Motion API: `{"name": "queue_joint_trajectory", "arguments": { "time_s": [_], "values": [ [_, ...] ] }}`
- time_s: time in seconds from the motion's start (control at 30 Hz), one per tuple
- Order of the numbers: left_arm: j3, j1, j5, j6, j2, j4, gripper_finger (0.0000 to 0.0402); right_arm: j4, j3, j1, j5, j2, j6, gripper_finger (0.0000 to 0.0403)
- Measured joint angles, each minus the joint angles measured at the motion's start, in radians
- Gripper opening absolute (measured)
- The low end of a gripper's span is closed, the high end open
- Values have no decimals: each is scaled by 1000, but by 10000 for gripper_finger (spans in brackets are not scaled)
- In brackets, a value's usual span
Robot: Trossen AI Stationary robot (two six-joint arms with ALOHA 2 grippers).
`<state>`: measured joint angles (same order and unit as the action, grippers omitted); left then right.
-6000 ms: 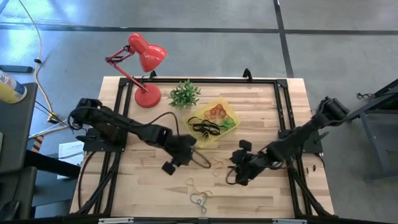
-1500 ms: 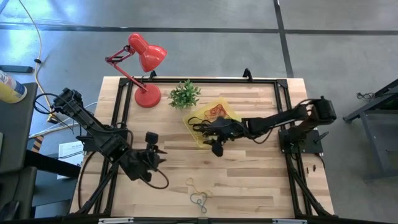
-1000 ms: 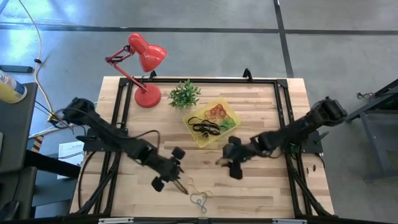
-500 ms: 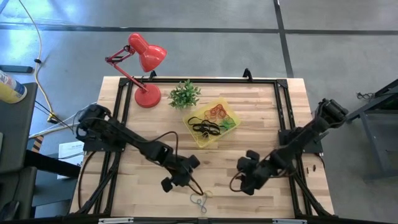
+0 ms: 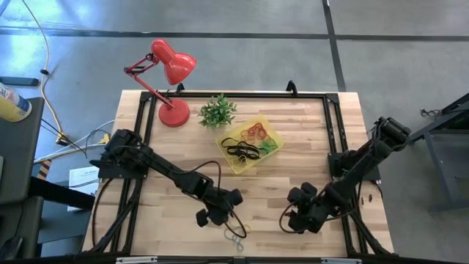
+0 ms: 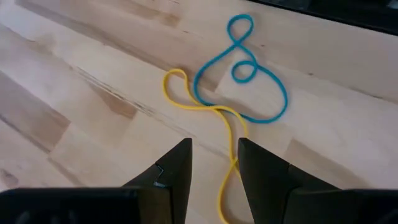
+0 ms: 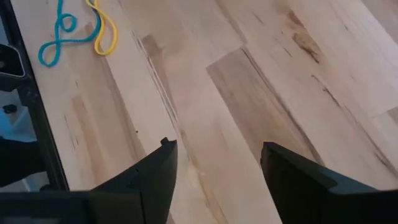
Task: Pick and place rubber bands into bin
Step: Put the yellow rubber band into the transparent yellow bin
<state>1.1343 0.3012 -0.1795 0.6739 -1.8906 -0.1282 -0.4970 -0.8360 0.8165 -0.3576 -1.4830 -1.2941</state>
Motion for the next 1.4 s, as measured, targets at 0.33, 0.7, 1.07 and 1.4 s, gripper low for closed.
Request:
{"name": "queue_joint_trajectory", "arguments": {
  "time_s": [0.33, 0.7, 1.07, 1.4],
  "values": [
    [0, 0, -21, 11, -66, 24, 117, -1, 0, 12, -3, 0, -5, 215],
    [0, -1, 1, -16, -86, 23, 117, -3, 0, 16, -8, 0, 0, 205],
    [4, -1, -10, -70, -122, 28, 117, -8, 0, 16, -21, 0, 0, 205],
    [44, -3, -42, -103, -157, -42, 85, -9, 0, 16, -22, 0, 0, 201]
  ]
}}
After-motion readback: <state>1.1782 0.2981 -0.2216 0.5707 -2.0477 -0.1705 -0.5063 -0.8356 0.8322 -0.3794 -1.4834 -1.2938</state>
